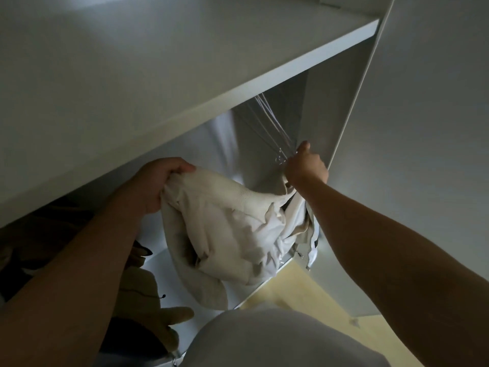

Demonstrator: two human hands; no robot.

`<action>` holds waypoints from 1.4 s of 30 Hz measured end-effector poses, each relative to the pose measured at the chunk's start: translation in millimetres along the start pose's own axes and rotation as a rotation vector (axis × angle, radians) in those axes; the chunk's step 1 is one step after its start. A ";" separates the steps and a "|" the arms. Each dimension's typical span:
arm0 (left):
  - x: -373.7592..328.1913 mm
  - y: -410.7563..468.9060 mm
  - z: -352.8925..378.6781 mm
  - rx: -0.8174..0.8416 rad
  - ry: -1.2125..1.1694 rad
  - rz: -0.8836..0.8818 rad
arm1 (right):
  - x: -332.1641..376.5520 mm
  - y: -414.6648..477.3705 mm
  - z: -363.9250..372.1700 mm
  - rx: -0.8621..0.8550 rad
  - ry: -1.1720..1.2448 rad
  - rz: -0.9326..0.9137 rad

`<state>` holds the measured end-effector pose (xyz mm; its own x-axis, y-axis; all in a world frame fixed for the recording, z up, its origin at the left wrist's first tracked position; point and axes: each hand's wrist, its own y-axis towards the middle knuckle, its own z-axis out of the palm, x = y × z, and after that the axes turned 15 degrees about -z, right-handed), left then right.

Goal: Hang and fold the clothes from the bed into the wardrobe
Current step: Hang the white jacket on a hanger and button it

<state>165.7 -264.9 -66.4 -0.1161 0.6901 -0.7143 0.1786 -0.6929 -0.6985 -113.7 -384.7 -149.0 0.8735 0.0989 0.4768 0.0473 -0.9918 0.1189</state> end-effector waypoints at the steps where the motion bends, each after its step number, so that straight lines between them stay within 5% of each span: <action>1: 1.2 2.8 -1.5 0.048 -0.058 0.006 | -1.7 1.4 0.5 0.000 -0.015 -0.007; 5: 2.8 5.2 -6.1 0.141 -0.189 0.015 | -2.3 0.4 4.4 -0.009 -0.060 -0.030; 15: 1.0 18.3 12.7 0.113 -0.089 0.002 | 11.4 -46.5 2.6 -0.031 0.112 -0.371; 27: -8.0 21.4 37.8 -0.023 -0.102 -0.045 | 14.0 -67.3 -29.6 -0.158 0.219 -0.495; 34: 17.0 7.8 23.1 -0.130 0.087 -0.267 | 5.8 -68.6 -44.1 -0.203 0.478 -0.396; 42: 60.6 -2.2 -14.8 -0.269 -0.025 -0.346 | 2.9 -51.1 -54.0 -0.216 0.605 -0.336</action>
<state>172.8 -218.4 -107.6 -0.2367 0.8646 -0.4433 0.3731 -0.3404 -0.8631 -139.7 -329.3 -106.7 0.4042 0.4852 0.7754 0.1144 -0.8679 0.4835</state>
